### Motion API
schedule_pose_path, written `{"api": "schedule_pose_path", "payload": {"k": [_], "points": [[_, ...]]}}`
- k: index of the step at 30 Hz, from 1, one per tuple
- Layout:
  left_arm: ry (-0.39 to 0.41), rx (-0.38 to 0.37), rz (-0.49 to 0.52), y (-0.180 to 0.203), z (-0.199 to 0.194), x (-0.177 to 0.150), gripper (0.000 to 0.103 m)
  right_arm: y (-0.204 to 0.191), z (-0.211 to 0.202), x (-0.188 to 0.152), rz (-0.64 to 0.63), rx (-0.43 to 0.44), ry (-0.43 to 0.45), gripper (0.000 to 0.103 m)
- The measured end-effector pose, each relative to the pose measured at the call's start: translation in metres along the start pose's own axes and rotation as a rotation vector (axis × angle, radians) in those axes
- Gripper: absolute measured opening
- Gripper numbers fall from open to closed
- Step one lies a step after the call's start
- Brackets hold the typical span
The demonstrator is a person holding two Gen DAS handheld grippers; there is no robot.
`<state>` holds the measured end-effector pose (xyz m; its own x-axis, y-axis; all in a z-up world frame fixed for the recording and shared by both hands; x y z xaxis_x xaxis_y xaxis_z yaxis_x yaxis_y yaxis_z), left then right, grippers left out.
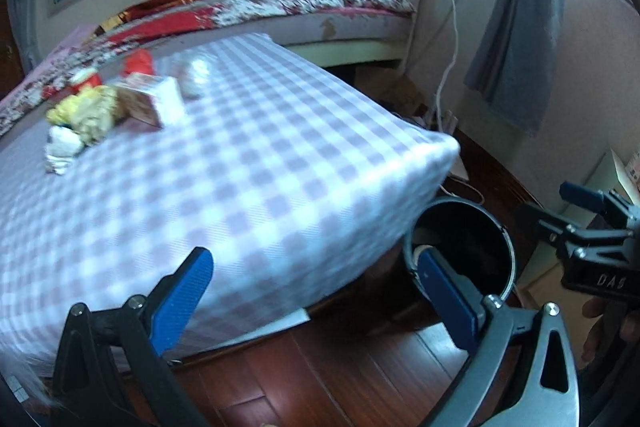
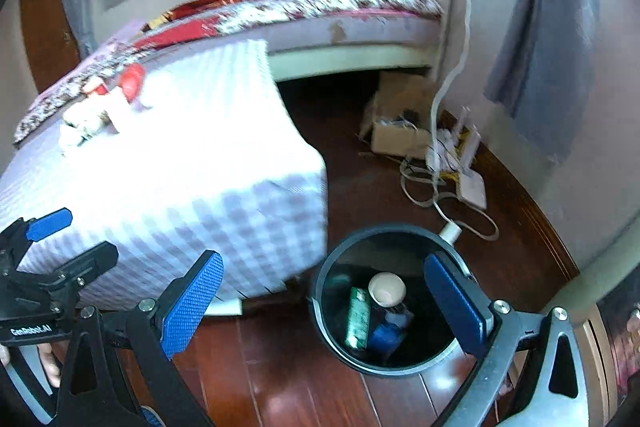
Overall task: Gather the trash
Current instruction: 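Open both grippers to drop the cup and cloth into the bin, then grasp the white cloth bundle with the left gripper while the right gripper grasps the juice carton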
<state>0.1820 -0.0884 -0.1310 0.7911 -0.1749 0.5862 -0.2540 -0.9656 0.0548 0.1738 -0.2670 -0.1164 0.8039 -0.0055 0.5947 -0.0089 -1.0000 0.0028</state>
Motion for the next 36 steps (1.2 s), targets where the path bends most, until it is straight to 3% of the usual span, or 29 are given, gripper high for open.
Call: {"api": "schedule_pose_path", "payload": {"k": [6, 14, 22, 29, 36], "points": [[0.041, 0.085, -0.073, -0.068, -0.02, 0.008, 0.102, -0.067, -0.004, 0.03, -0.086, 0.099, 0.084, 0.102], [0.053, 0.176, -0.201, -0.166, -0.037, 0.006, 0.102, -0.162, 0.015, 0.072, -0.222, 0.189, 0.07, 0.102], [0.053, 0.195, -0.317, -0.247, -0.03, 0.009, 0.102, -0.236, 0.041, 0.108, -0.322, 0.246, 0.078, 0.102], [0.041, 0.174, -0.331, -0.279, -0.006, 0.027, 0.087, -0.267, 0.071, 0.135, -0.359, 0.273, 0.055, 0.087], [0.019, 0.15, -0.361, -0.294, 0.021, 0.043, 0.084, -0.29, 0.112, 0.154, -0.385, 0.274, -0.009, 0.084]]}}
Point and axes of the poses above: each gripper's, at about its wrist camera, not at the fingertips, and z roughly the way its jaws point, y to its right, x to its top, the point moved 10 cm from there along z, roughly the way its jaws point, and after that the axes turned 8 degrees about -y, right-handed, at the moved point
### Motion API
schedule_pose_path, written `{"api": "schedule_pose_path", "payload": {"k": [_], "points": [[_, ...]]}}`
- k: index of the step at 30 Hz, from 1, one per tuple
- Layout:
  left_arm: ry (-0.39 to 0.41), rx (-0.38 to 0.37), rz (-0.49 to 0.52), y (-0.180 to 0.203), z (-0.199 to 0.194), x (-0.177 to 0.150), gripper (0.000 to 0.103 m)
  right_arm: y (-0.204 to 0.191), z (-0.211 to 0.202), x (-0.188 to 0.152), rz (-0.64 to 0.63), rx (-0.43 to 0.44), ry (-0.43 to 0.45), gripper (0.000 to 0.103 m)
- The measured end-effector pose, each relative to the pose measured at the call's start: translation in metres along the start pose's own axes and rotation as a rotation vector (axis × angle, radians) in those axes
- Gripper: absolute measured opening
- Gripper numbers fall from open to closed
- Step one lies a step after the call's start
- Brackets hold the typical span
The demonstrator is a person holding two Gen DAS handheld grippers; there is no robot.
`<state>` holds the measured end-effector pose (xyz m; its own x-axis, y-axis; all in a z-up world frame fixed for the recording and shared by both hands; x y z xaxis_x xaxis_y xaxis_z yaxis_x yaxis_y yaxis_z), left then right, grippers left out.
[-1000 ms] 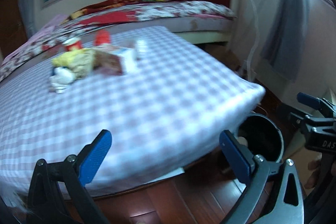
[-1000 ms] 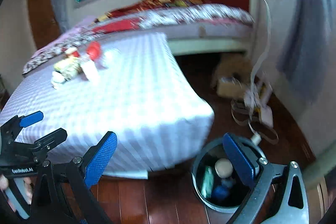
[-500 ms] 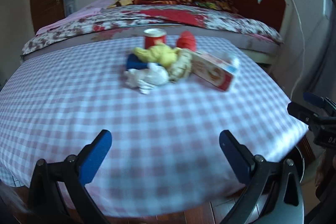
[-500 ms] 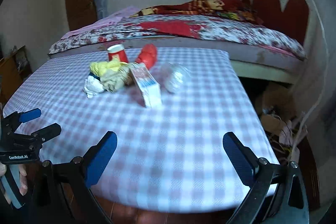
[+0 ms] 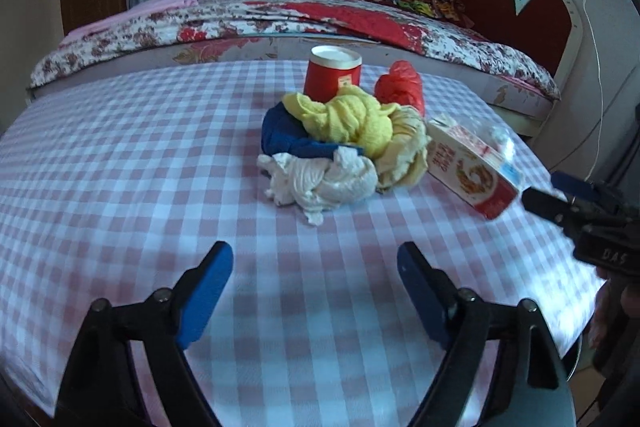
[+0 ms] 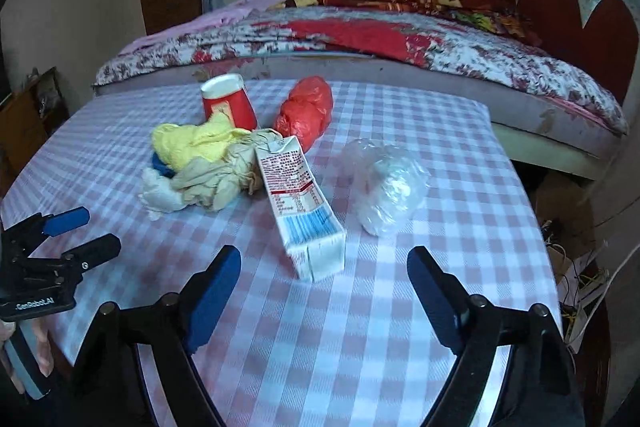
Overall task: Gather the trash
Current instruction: 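Grasp the white cloth bundle with the left gripper while the right gripper grasps the juice carton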
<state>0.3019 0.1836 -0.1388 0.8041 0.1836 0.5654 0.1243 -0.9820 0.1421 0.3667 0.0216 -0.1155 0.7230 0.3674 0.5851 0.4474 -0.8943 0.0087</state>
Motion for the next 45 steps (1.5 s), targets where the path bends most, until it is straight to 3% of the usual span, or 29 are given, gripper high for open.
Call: {"api": "schedule_pose_path", "payload": {"k": [3, 8, 13, 19, 21, 26, 29, 37, 45], "points": [[-0.012, -0.008, -0.008, 0.0, 0.014, 0.011, 0.083, -0.001, 0.016, 0.005, 0.009, 0.02, -0.025, 0.075], [-0.004, -0.036, -0.018, 0.003, 0.02, 0.026, 0.078, -0.006, 0.032, 0.008, 0.02, 0.038, -0.035, 0.073], [-0.043, -0.017, -0.002, 0.005, 0.037, 0.033, 0.071, -0.006, 0.043, 0.01, 0.03, 0.048, -0.047, 0.062], [-0.091, -0.081, -0.063, -0.001, 0.056, 0.03, 0.067, -0.012, 0.047, 0.014, 0.04, 0.082, -0.047, 0.05], [-0.082, -0.082, -0.062, -0.002, 0.057, 0.032, 0.063, -0.014, 0.047, 0.014, 0.039, 0.092, -0.046, 0.045], [-0.083, -0.111, -0.059, -0.005, 0.056, 0.035, 0.04, -0.016, 0.046, 0.014, 0.063, 0.103, -0.044, 0.042], [-0.061, -0.106, -0.044, -0.007, 0.046, 0.035, 0.034, -0.016, 0.042, 0.012, 0.068, 0.1, -0.035, 0.04], [0.002, -0.037, -0.026, -0.025, 0.012, 0.022, 0.032, -0.02, 0.023, 0.003, 0.046, 0.045, 0.002, 0.038], [0.108, 0.011, 0.021, -0.013, -0.037, 0.025, 0.032, -0.019, -0.032, 0.003, 0.051, 0.025, 0.087, 0.038]]}}
Point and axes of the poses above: each gripper's, at about its wrist camera, not at the fingertips, and z roughly the way its jaws point, y to its right, x to its top, the point moved 10 cm from there along z, roughly the way its jaws point, and after that the axes turned 8 degrees about -y, right-handed, at the moved point
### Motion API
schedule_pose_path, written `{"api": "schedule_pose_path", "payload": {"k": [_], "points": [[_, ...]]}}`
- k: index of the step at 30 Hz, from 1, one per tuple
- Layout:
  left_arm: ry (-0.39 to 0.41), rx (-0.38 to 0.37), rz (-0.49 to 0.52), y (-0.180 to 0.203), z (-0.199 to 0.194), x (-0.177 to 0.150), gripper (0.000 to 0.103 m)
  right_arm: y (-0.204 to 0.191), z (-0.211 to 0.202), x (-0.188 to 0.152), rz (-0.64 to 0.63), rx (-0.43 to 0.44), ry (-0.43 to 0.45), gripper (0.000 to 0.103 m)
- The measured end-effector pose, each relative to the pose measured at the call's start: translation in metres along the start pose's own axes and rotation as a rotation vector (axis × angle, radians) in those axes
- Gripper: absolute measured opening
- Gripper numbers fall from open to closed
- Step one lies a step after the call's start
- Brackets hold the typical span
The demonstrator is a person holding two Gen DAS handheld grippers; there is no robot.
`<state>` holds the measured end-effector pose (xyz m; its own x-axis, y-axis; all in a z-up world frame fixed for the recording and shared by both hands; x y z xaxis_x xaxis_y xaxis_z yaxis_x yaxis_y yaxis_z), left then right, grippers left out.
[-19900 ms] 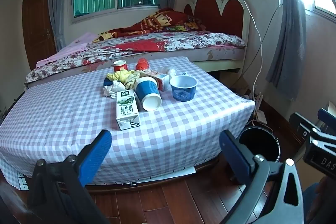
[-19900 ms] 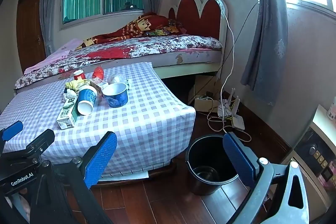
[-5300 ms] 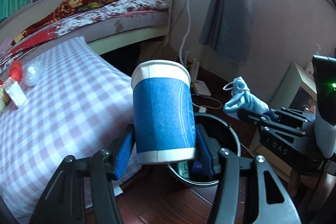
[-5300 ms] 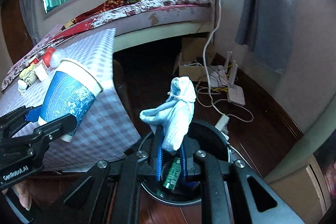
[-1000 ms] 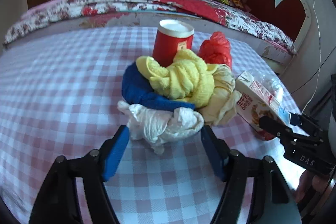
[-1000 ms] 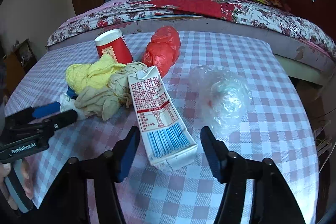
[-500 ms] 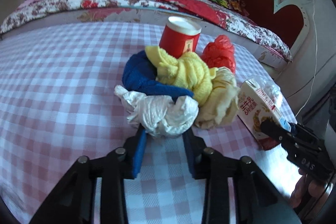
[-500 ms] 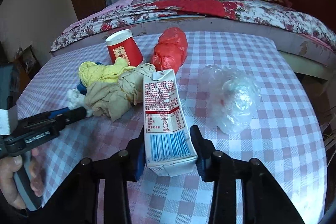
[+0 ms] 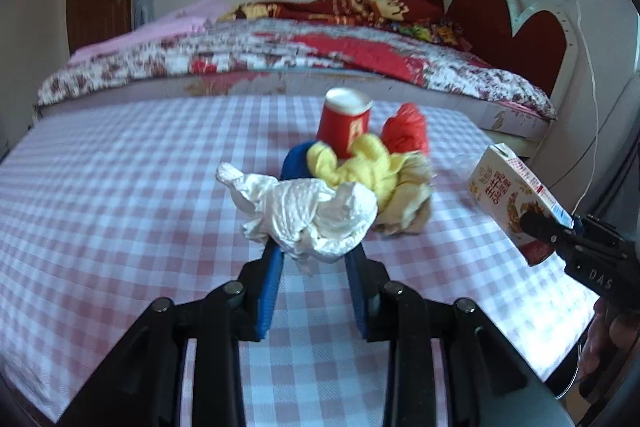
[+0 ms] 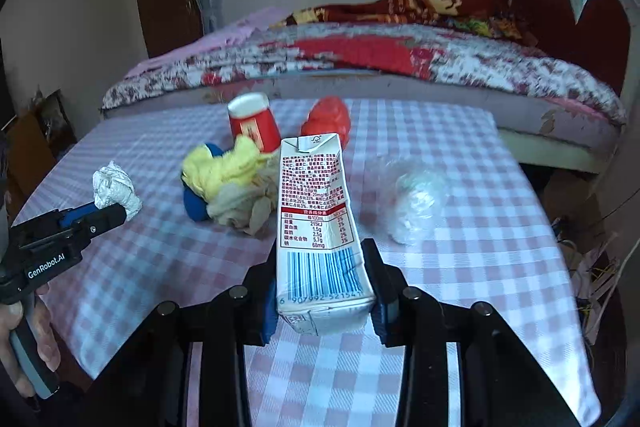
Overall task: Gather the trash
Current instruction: 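Grasp the white cloth bundle with the left gripper while the right gripper grasps the juice carton, then carry the white cloth and juice carton over the black bin with both grippers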
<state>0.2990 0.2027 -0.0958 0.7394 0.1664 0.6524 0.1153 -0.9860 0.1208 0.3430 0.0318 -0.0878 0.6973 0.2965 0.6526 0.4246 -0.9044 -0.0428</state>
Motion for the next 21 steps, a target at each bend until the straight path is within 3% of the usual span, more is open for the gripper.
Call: {"api": "schedule_pose_path", "payload": {"k": [5, 12, 21], "points": [[0.062, -0.001, 0.016, 0.014, -0.032, 0.006, 0.032, 0.005, -0.048, -0.001, 0.015, -0.023, 0.064, 0.038], [0.115, -0.071, 0.061, 0.058, -0.07, 0.009, 0.032, 0.022, -0.114, -0.009, 0.046, -0.064, 0.147, 0.038], [0.124, -0.146, 0.153, 0.123, -0.091, 0.002, 0.032, 0.062, -0.172, -0.03, 0.111, -0.12, 0.201, 0.038]]}}
Point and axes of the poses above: each gripper's, at about its wrist camera, not at the fingertips, and z roughly the way its jaws point, y to its right, x to its top, the point moved 10 cm from there along z, roughly the way its jaws point, and after that the axes turned 8 degrees about -y, right-handed, at the moved point
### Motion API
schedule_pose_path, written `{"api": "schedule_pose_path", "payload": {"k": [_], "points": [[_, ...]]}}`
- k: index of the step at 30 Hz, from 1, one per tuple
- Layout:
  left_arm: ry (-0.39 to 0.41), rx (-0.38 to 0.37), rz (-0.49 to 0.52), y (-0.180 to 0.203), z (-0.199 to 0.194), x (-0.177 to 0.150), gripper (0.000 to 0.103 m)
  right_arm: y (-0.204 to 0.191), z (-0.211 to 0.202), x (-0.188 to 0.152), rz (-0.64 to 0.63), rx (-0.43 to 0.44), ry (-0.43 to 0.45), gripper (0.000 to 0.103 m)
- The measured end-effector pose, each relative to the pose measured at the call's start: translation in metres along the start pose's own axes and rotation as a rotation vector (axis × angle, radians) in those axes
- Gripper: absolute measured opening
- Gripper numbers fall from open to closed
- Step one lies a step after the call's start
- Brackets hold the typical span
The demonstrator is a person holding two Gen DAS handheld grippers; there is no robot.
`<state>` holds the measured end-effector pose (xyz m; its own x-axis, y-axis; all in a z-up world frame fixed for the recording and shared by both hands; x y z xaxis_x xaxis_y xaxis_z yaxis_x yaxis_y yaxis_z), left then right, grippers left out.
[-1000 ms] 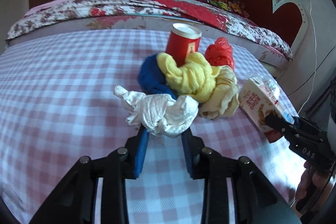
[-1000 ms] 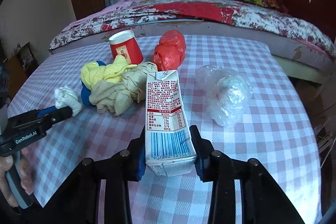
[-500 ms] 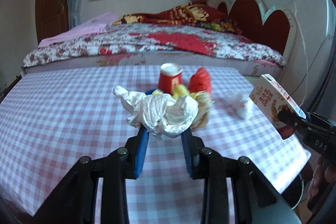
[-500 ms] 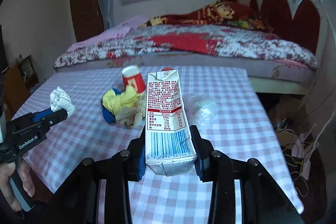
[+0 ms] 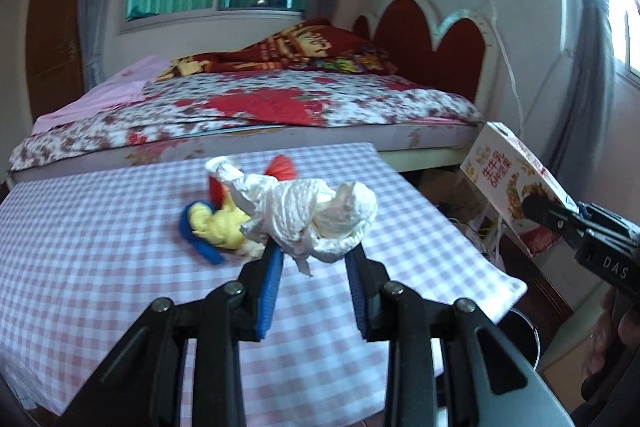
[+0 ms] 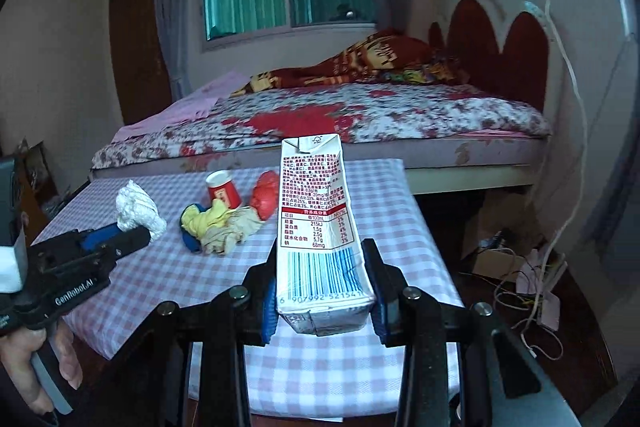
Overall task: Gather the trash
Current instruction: 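Carry the white cloth and juice carton over the black bin with both grippers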
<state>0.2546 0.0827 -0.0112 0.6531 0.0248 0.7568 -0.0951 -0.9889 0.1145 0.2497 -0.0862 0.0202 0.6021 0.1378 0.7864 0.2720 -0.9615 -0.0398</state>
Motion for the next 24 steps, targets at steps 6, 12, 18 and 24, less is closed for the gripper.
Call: {"api": "schedule_pose_path", "payload": {"k": [6, 12, 18, 24], "points": [[0.006, -0.067, 0.053, 0.049, -0.005, 0.004, 0.032, 0.035, -0.029, -0.005, 0.039, -0.052, 0.028, 0.038], [0.008, -0.13, 0.106, 0.097, -0.005, 0.005, 0.032, 0.073, -0.052, -0.017, 0.085, -0.1, 0.04, 0.038], [0.007, -0.179, 0.155, 0.141, -0.003, 0.003, 0.032, 0.108, -0.07, -0.03, 0.126, -0.155, 0.041, 0.038], [-0.01, -0.235, 0.199, 0.182, 0.0, -0.007, 0.032, 0.143, -0.086, -0.052, 0.168, -0.21, 0.024, 0.038]]}}
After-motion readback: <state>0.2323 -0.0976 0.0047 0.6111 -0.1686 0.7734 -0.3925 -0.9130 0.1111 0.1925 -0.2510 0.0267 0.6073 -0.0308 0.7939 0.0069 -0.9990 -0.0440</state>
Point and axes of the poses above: each gripper's, at about its wrist camera, not at the fingertips, and z roughly the way its jaws point, y to its right, x to its top, the point moved 10 cm from there along z, roughly the way its jaws point, and after that the axes turned 8 degrees about -y, right-handed, at the moved point
